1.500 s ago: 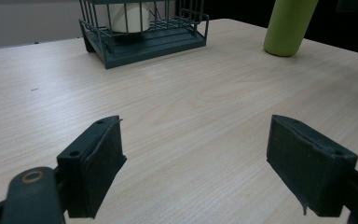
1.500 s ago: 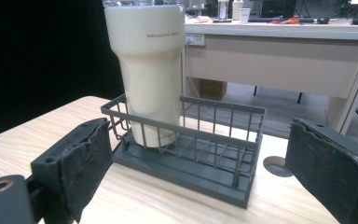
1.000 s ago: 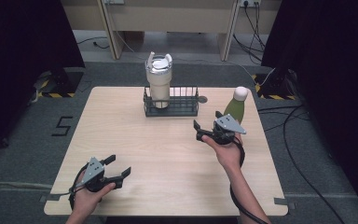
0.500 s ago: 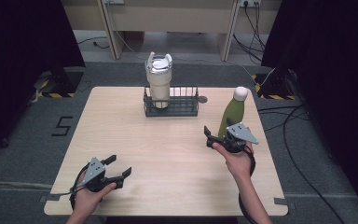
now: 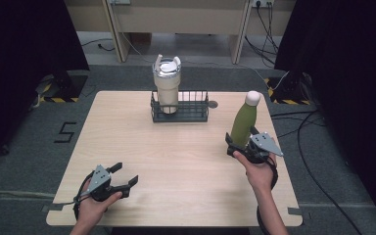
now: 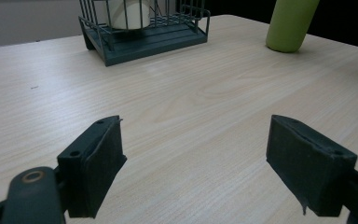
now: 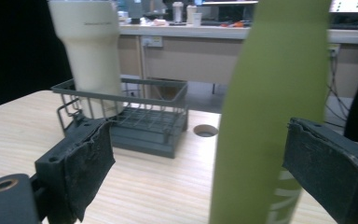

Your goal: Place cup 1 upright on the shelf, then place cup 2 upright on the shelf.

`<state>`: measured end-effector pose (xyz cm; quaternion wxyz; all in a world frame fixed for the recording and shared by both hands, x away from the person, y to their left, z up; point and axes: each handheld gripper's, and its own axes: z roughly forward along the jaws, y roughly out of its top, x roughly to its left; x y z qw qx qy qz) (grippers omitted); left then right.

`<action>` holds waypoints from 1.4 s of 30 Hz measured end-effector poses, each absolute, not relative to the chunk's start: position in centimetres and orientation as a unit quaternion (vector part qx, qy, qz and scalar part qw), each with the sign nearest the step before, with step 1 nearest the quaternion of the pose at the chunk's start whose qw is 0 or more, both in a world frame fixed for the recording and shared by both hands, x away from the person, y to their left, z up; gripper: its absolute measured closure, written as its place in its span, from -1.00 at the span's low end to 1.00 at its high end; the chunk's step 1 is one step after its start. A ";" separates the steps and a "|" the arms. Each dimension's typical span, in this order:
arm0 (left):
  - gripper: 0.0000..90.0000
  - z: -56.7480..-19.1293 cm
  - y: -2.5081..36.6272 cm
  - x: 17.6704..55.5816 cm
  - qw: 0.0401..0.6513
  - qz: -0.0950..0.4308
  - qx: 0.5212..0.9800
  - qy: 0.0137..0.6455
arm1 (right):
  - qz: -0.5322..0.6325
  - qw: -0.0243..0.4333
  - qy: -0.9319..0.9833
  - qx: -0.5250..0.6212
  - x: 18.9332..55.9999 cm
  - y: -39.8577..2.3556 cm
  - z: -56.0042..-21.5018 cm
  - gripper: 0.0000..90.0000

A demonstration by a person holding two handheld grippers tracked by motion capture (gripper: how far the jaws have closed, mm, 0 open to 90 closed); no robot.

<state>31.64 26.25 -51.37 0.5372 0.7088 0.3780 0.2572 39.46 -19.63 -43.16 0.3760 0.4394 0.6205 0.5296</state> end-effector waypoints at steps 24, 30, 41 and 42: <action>-0.60 -51.3 26.3 31.7 0.539 0.258 0.705 0.381 | 0.521 0.405 0.600 0.453 42.3 -21.0 -42.0 -1.00; -0.60 -51.2 25.9 32.0 0.541 0.253 0.706 0.380 | 0.520 0.406 0.599 0.453 43.0 -21.2 -41.6 -1.00; -0.60 -51.3 26.3 31.9 0.540 0.257 0.702 0.387 | 0.520 0.411 0.598 0.450 43.4 -21.3 -41.0 -1.00; -0.60 -51.3 26.3 31.9 0.542 0.256 0.701 0.388 | 0.521 0.410 0.597 0.452 43.3 -21.2 -41.0 -1.00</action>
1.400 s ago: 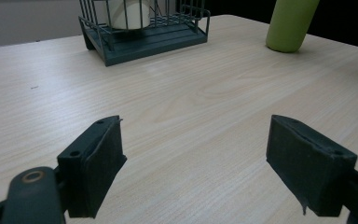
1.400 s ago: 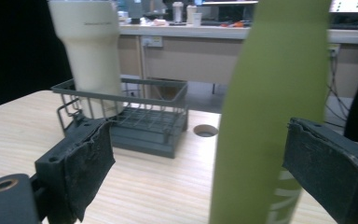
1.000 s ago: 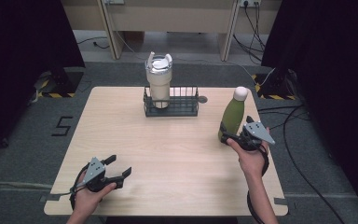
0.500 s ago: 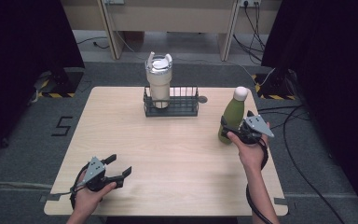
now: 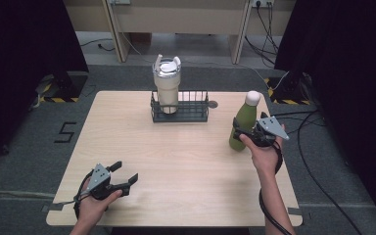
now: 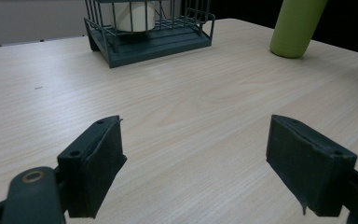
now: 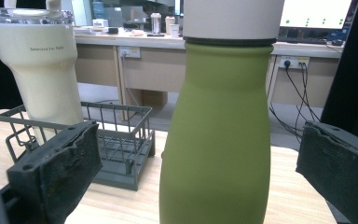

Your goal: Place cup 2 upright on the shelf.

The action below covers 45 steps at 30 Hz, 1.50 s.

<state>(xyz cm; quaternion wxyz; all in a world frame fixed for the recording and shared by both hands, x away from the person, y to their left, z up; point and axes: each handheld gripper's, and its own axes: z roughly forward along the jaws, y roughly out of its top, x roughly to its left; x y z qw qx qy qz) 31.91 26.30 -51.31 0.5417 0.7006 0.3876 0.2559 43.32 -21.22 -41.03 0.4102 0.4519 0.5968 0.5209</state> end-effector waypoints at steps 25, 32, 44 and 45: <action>-0.60 -51.0 26.8 31.3 0.542 0.268 0.700 0.381 | 0.509 0.416 0.601 0.454 45.5 -21.3 -42.1 -0.78; -0.60 -51.1 26.6 31.5 0.540 0.266 0.702 0.381 | 0.508 0.414 0.602 0.456 45.9 -21.4 -42.6 -0.66; -0.59 -51.1 26.7 31.4 0.539 0.265 0.703 0.381 | 0.503 0.411 0.605 0.461 46.4 -21.5 -43.6 -0.48; -0.59 -51.1 26.7 31.4 0.539 0.265 0.703 0.381 | 0.503 0.411 0.605 0.461 46.4 -21.5 -43.6 -0.48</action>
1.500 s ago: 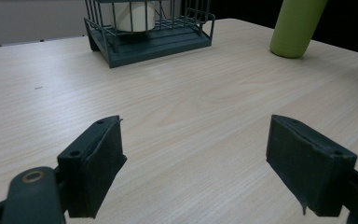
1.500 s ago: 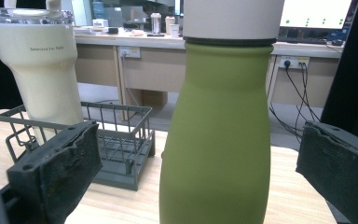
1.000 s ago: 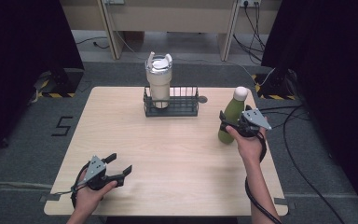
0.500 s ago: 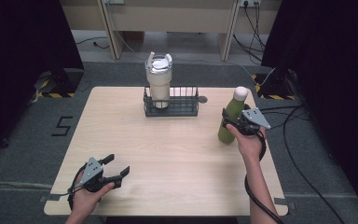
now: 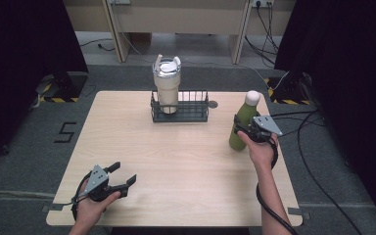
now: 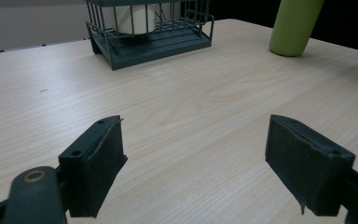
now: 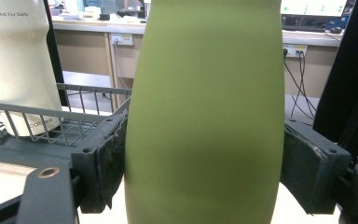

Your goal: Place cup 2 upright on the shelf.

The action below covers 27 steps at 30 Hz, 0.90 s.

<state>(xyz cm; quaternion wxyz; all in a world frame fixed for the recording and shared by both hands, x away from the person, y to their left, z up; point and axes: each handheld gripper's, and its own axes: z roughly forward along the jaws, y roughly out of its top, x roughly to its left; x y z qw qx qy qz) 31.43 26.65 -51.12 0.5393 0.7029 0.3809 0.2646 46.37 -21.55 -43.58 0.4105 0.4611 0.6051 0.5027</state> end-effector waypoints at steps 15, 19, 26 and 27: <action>-0.58 -51.1 26.7 31.5 0.539 0.264 0.702 0.383 | 0.506 0.415 0.609 0.449 46.2 -21.5 -43.6 -0.46; -0.58 -51.1 26.8 31.4 0.539 0.265 0.702 0.382 | 0.506 0.415 0.609 0.448 46.2 -21.4 -43.6 -0.46; -0.58 -51.1 26.8 31.4 0.541 0.264 0.700 0.383 | 0.511 0.416 0.607 0.444 46.1 -21.2 -43.0 -0.46; -0.58 -51.1 26.8 31.4 0.541 0.264 0.700 0.383 | 0.512 0.416 0.606 0.444 46.1 -21.2 -42.8 -0.46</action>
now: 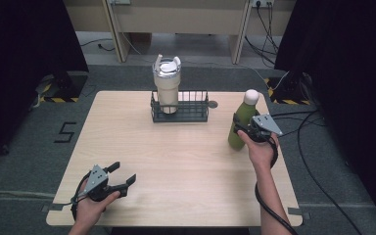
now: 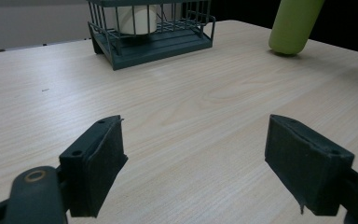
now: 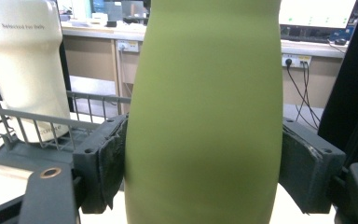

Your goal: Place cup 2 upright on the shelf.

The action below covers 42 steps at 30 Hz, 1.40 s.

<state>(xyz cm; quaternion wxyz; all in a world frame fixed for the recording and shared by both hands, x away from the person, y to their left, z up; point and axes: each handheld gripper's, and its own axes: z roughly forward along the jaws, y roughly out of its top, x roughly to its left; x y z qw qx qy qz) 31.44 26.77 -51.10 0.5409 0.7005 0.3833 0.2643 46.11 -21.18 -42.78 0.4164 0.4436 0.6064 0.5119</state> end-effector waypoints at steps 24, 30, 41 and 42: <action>-0.58 -51.0 26.9 31.3 0.543 0.265 0.698 0.385 | 0.530 0.419 0.600 0.429 47.0 -19.6 -39.9 -0.46; -0.58 -51.0 26.9 31.3 0.542 0.265 0.698 0.384 | 0.532 0.420 0.600 0.424 47.3 -19.1 -39.4 -0.46; -0.58 -51.0 26.9 31.3 0.543 0.265 0.698 0.384 | 0.538 0.419 0.598 0.421 47.8 -18.1 -38.9 -0.46; -0.58 -51.0 26.9 31.3 0.543 0.265 0.698 0.384 | 0.538 0.419 0.599 0.421 47.8 -18.1 -38.9 -0.46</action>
